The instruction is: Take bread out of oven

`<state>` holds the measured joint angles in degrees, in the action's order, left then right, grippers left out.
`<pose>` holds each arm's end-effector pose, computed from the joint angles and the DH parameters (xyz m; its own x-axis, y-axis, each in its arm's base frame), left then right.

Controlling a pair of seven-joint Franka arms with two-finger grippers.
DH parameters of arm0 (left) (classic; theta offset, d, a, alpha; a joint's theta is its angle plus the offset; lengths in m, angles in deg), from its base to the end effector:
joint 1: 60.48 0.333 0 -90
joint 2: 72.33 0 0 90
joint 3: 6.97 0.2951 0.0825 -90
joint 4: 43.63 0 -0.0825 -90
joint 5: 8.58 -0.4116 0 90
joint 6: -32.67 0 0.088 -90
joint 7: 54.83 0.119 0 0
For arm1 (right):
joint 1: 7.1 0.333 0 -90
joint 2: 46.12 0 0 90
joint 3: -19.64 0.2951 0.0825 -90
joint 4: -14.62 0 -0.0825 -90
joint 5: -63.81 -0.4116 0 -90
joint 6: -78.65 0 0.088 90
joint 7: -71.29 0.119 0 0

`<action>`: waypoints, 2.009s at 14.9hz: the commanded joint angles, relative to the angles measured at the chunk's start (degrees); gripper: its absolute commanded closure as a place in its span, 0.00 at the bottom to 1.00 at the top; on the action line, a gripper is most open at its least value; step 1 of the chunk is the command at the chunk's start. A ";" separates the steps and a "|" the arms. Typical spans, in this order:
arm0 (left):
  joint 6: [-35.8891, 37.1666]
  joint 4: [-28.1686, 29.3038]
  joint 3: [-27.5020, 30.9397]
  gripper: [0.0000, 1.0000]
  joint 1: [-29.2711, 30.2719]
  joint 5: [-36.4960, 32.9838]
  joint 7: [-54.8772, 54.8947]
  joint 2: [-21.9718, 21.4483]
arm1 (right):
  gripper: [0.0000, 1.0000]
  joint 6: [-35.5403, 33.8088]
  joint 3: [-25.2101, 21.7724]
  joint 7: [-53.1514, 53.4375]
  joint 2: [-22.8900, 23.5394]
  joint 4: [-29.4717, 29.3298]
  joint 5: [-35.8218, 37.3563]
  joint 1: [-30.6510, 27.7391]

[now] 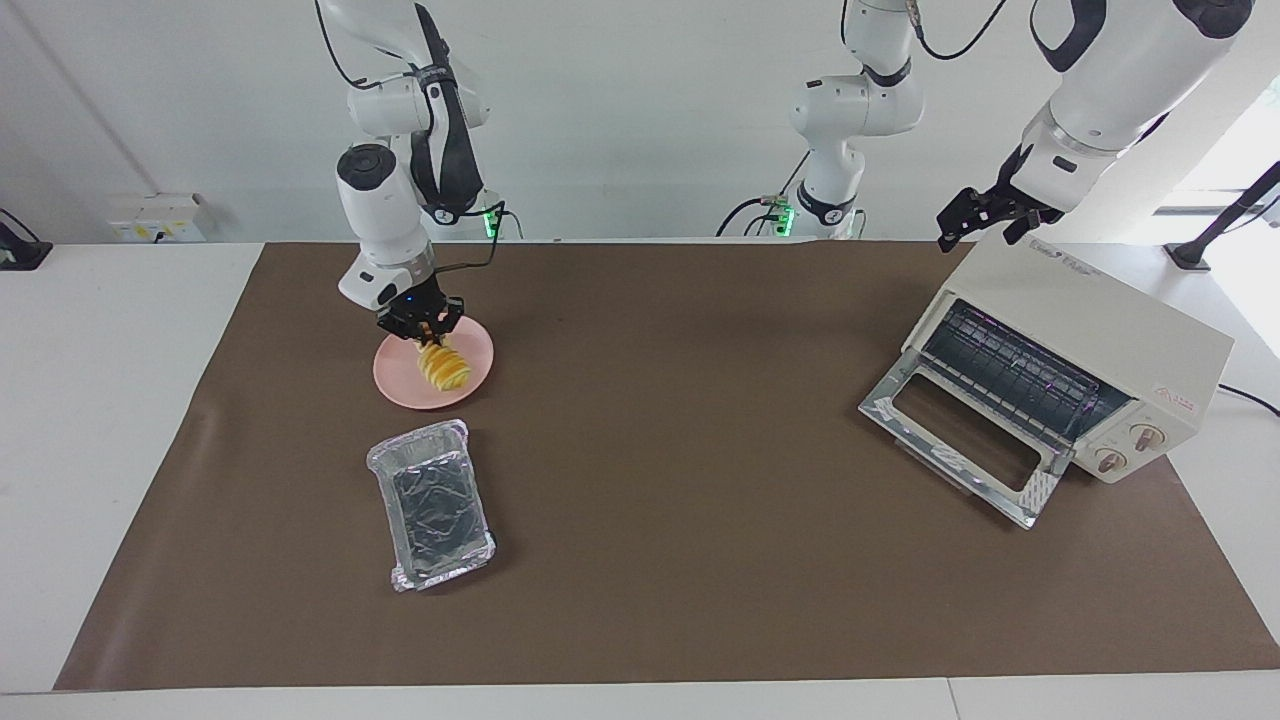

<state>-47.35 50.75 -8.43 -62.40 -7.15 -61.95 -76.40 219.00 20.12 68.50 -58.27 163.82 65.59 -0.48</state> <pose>0.5376 -0.0355 0.5807 0.9817 0.0622 -0.1801 0.0634 -0.9980 0.0008 0.4507 0.0557 0.2801 0.9792 0.1950 0.0561 0.1938 -0.9807 0.0257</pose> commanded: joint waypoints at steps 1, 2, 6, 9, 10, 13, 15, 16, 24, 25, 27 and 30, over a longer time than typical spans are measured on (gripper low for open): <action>1.01 -0.43 -0.56 0.00 0.77 -0.90 0.79 -0.06 | 1.00 2.82 0.22 -0.46 -0.86 2.67 -0.81 0.42; 1.01 -0.43 -0.56 0.00 0.77 -0.90 0.79 -0.06 | 1.00 2.56 0.22 -0.37 -0.86 2.67 -0.81 0.42; 1.01 -0.43 -0.56 0.00 0.77 -0.90 0.79 -0.06 | 0.00 0.46 0.22 -0.37 -0.86 2.06 -0.81 0.42; 1.01 -0.43 -0.56 0.00 0.77 -0.90 0.79 -0.06 | 0.00 -9.88 0.57 -1.07 -1.47 -4.24 -0.81 0.42; 1.01 -0.43 -0.56 0.00 0.77 -0.90 0.79 -0.06 | 0.00 -14.97 0.48 -1.16 -1.39 -8.18 -0.81 0.24; 1.01 -0.43 -0.56 0.00 0.77 -0.90 0.79 -0.06 | 0.00 -25.10 0.04 -1.34 -1.04 -19.52 -0.81 -0.64; 1.01 -0.34 -0.56 0.00 0.77 -0.90 0.79 -0.06 | 0.00 -30.55 -0.05 -1.43 0.27 -27.87 -0.90 -1.95; 1.01 -0.43 -0.56 0.00 0.77 -0.90 0.79 -0.06 | 0.00 -33.80 -0.05 -1.60 1.07 -31.83 -0.98 -2.22; 1.01 -0.43 -0.56 0.00 0.77 -0.90 0.79 -0.06 | 0.00 -60.90 -0.22 -5.56 7.76 -58.76 -0.72 -5.73; 1.01 -0.43 -0.56 0.00 0.77 -0.90 0.79 -0.06 | 0.00 -60.99 -0.22 -5.56 7.49 -58.24 -0.63 -5.74; 1.01 -0.34 -0.56 0.00 0.77 -0.90 0.79 -0.06 | 0.00 -59.24 -0.31 -5.38 6.09 -54.39 -0.63 -6.87; 1.01 -0.43 -0.56 0.00 0.77 -0.90 0.79 -0.06 | 0.00 -54.23 -0.22 -5.47 5.82 -51.38 -0.63 -8.11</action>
<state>-47.35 50.75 -8.43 -62.40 -7.15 -61.95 -76.40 162.15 19.56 64.35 -51.77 109.87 65.52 -7.32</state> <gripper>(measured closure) 0.000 0.000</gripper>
